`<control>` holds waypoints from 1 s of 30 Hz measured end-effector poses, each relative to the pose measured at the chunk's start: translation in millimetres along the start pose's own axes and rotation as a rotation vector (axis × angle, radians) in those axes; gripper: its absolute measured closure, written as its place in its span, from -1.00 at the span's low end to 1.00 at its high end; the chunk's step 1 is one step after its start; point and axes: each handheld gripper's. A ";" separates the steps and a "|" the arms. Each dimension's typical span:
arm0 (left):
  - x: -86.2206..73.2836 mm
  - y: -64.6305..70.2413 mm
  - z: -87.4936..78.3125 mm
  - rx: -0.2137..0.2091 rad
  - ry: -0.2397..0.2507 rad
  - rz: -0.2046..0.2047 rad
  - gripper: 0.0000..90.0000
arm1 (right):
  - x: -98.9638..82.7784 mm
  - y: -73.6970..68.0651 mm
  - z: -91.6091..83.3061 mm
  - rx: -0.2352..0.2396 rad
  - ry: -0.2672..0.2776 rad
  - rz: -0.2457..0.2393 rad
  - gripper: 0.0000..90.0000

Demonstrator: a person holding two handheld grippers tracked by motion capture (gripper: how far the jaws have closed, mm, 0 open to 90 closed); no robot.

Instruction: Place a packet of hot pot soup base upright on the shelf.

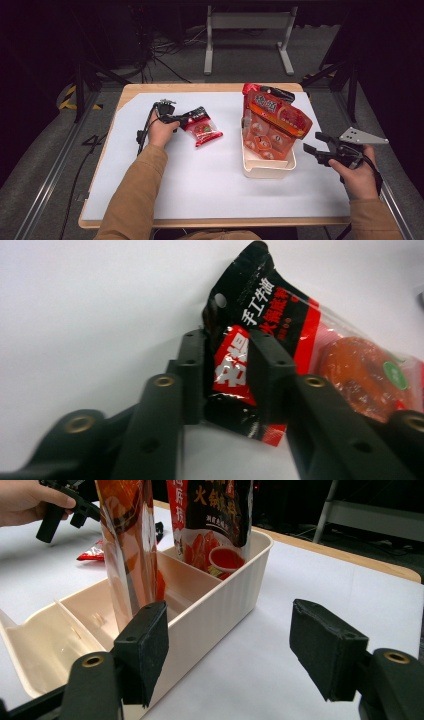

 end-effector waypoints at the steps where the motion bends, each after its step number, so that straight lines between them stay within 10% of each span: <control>1: -0.4 -0.3 -0.6 0.006 -0.002 0.006 0.70 | 0.0 0.1 -0.1 0.000 0.000 -0.001 -0.28; 17: -2.3 -2.2 -20.9 -0.053 0.058 -0.031 1.00 | 1.2 1.3 -0.2 -0.001 0.002 0.000 -0.26; 30: 4.6 17.9 -66.4 -0.116 0.183 0.024 1.00 | 2.3 1.6 1.4 0.002 0.003 0.004 -0.23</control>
Point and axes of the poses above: each handheld gripper's, and its own axes: z roughly forward along the jaws, x roughly out of its top, y roughly to its right, and after that the axes turned 12 degrees about x, right-handed
